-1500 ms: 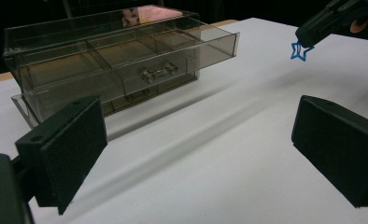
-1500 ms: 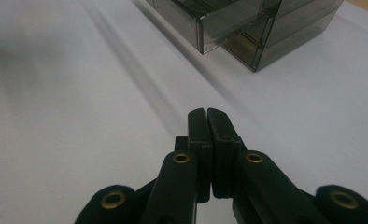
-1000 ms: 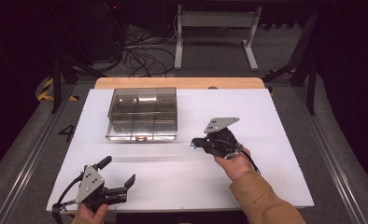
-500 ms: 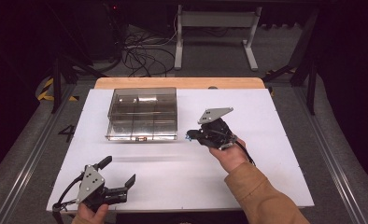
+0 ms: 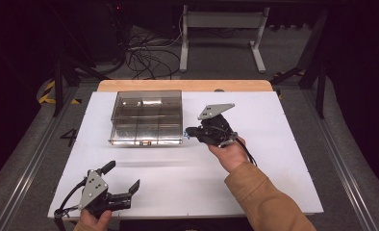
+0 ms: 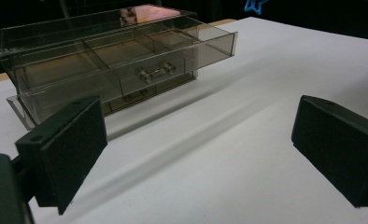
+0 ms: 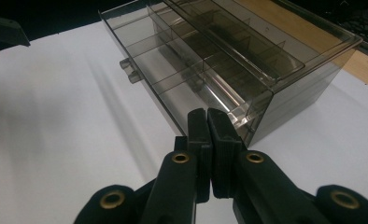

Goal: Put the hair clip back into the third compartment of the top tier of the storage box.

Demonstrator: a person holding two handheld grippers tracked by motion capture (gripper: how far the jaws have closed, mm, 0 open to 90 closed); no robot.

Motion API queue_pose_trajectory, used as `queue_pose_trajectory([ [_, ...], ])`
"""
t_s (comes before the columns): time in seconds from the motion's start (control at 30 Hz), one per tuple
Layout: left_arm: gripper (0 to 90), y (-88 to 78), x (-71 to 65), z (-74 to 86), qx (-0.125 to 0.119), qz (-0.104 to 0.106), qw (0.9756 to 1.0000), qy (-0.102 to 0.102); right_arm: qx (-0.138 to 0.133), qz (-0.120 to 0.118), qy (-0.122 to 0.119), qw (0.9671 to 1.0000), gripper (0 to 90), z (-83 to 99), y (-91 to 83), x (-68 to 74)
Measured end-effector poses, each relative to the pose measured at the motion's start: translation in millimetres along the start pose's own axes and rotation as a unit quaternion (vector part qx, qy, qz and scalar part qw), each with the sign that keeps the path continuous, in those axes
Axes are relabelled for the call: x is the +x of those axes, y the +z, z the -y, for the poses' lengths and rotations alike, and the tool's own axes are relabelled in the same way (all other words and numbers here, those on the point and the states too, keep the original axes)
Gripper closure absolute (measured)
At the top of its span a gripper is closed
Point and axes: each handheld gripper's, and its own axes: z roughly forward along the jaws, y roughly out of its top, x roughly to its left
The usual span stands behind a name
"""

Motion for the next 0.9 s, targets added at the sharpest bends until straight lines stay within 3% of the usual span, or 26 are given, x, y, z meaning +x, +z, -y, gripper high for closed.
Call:
queue_pose_trajectory([
  [0.63,4.0,0.8,1.1,0.4,0.002,0.002,1.0,0.001,-0.032,-0.007,0.022,0.9992,88.9,-6.2,22.2,-4.4],
  [0.9,4.0,1.1,1.2,0.4,0.002,0.002,1.0,0.0,-0.037,-0.006,0.02,0.9991,88.9,-9.3,34.6,-5.2],
])
